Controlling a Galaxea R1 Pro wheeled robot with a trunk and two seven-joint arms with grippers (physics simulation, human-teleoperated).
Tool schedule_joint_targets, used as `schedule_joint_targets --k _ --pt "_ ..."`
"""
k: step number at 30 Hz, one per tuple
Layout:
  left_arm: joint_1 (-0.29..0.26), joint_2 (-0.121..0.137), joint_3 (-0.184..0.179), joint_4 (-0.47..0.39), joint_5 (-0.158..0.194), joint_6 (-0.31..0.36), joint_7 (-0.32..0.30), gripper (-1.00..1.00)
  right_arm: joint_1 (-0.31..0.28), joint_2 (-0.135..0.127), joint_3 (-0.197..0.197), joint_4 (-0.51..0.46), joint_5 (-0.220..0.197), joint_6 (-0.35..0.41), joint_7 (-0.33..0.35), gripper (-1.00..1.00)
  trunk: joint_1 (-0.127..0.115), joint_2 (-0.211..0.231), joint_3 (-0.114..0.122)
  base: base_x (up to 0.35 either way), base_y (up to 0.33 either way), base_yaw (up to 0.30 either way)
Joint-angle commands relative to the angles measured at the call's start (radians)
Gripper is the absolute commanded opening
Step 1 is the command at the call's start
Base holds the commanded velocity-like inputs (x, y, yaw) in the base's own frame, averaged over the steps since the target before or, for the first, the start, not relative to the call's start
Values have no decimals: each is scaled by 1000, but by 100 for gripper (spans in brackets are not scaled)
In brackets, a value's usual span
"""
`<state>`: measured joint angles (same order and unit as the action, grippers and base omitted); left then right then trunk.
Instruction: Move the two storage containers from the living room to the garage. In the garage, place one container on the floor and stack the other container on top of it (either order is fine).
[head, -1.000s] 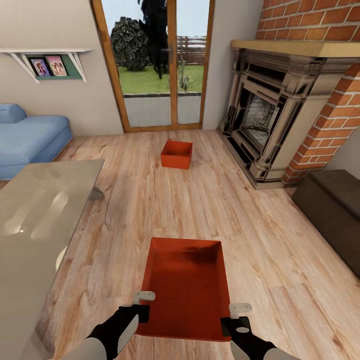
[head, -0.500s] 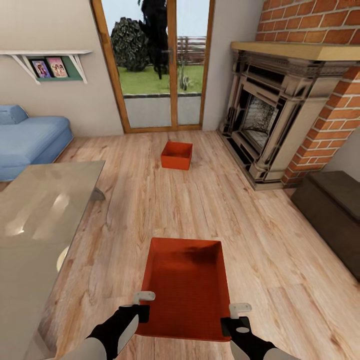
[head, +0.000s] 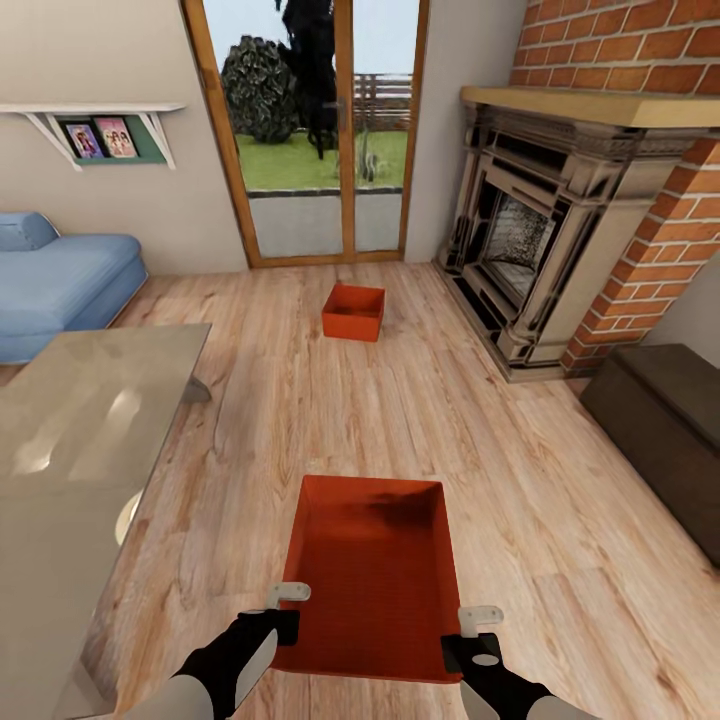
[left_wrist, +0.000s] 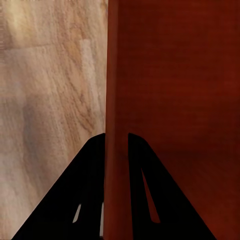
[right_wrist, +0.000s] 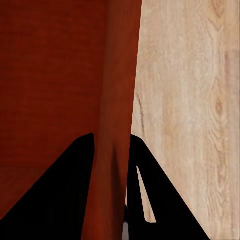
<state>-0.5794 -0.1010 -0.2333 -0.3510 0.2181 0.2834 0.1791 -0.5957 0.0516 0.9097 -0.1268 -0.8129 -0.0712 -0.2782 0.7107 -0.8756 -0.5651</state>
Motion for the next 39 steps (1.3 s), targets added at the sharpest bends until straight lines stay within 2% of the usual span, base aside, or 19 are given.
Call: schedule_joint_targets --k 1,39 --pt "1 1 -37 0 35 3 -13 -100 -1 -7 15 3 -12 -7 -12 -100 -4 7 2 0 0 0" --pt "1 2 -37 0 35 2 -13 -100 -1 -8 15 2 -12 -1 -13 -100 -150 273 121 0 0 0"
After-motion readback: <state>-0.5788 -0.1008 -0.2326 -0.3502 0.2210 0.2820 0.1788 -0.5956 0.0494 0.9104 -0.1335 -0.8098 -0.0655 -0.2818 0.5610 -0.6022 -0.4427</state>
